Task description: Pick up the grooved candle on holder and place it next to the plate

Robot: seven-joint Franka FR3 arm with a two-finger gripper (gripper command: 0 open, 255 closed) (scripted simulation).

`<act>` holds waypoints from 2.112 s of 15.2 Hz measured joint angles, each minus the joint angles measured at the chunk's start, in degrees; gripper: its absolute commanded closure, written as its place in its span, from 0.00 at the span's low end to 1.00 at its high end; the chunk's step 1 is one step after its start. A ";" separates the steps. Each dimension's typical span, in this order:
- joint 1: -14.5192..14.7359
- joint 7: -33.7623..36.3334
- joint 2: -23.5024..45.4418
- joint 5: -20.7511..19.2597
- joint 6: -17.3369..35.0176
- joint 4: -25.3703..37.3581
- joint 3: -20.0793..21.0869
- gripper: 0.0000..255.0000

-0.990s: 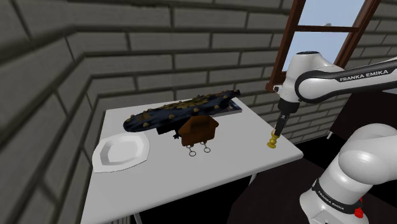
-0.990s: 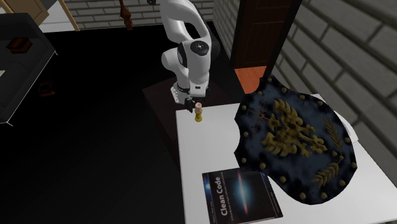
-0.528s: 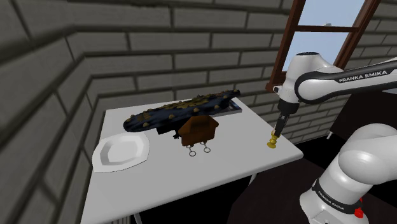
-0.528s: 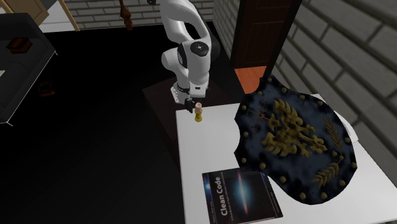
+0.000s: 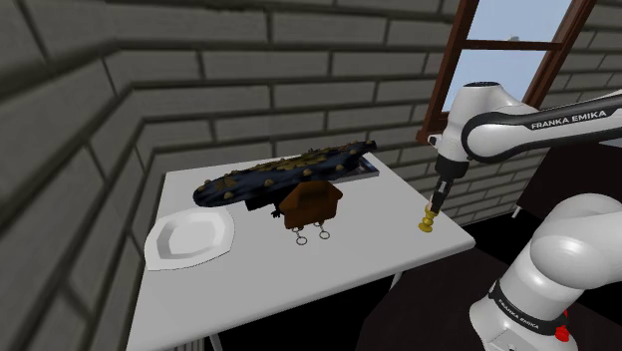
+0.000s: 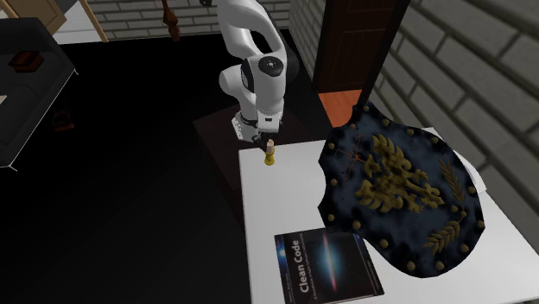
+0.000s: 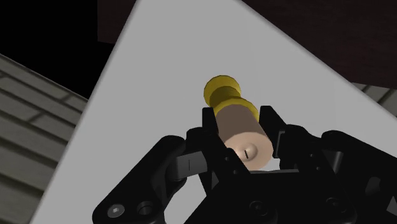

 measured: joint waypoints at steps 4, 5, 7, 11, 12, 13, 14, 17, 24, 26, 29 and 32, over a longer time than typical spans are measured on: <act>0.00 -0.04 -0.19 0.03 -0.43 0.25 0.03 1.00; -0.03 -0.11 -0.61 0.05 -1.16 0.57 0.05 1.00; 0.16 -0.03 -1.43 0.36 -3.01 1.61 0.33 1.00; 0.34 -0.13 -3.12 0.81 -6.99 3.90 0.71 1.00; 0.38 -0.19 -3.16 0.88 -7.79 4.67 0.75 1.00; 0.45 -0.19 -3.55 1.02 -8.87 5.37 0.88 1.00; 0.52 -0.21 -3.63 1.14 -9.75 6.17 0.97 1.00; 0.60 -0.36 -4.00 1.35 -12.24 8.29 1.13 1.00; 0.92 -0.44 -4.84 2.03 -18.10 13.32 1.77 1.00; 0.93 -0.57 -4.84 2.10 -19.48 14.70 1.82 1.00; 1.09 -0.54 -4.79 2.40 -21.81 17.07 2.13 1.00; 1.13 -0.68 -4.87 2.56 -24.29 19.49 2.28 1.00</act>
